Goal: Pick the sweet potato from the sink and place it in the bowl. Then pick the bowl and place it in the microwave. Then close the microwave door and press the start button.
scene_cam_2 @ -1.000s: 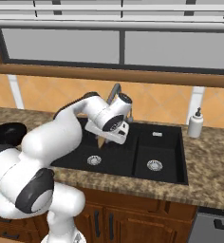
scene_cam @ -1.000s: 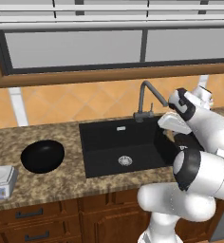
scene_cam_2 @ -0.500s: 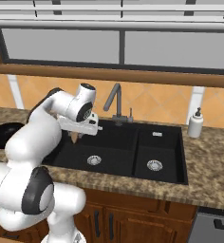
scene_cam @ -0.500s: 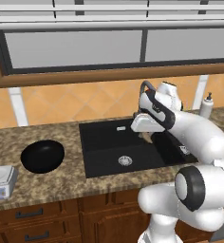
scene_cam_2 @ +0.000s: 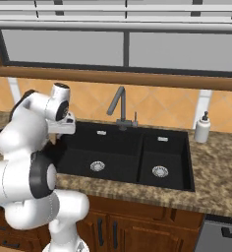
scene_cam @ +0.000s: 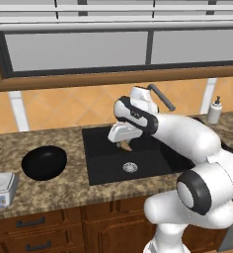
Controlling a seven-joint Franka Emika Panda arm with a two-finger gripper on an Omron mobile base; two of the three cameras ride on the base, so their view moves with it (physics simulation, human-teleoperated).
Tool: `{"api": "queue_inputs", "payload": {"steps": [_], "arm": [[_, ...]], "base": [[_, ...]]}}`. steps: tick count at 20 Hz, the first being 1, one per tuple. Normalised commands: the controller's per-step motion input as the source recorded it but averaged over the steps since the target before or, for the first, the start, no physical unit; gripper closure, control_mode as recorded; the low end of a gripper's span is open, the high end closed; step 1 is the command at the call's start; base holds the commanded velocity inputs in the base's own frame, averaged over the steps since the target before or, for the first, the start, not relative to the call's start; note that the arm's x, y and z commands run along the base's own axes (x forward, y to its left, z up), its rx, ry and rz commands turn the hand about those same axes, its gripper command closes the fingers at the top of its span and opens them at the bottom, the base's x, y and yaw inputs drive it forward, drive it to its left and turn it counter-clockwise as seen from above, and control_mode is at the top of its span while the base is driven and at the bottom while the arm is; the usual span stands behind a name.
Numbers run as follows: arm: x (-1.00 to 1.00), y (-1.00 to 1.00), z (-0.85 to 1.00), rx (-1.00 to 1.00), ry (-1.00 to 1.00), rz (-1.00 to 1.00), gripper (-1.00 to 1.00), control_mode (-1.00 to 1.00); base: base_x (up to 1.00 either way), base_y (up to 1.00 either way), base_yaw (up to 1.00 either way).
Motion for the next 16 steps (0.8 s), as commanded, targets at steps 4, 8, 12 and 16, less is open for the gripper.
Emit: {"api": "queue_inputs", "payload": {"steps": [4, 8, 12, 16], "arm": [[0.29, 1.00, 0.12, -0.23, 0.05, 0.05, 1.00, -1.00], [0.41, 0.97, -0.01, -0.09, 0.15, 0.00, 1.00, -1.00], [0.18, 0.75, -0.07, 0.03, 0.00, 0.00, 1.00, -1.00], [0.34, 0.97, -0.11, -0.07, 0.00, 0.00, 1.00, -1.00]], "base": [[0.00, 0.00, 0.00], [0.00, 0.00, 0.00], [0.00, 0.00, 0.00], [0.00, 0.00, 0.00]]}}
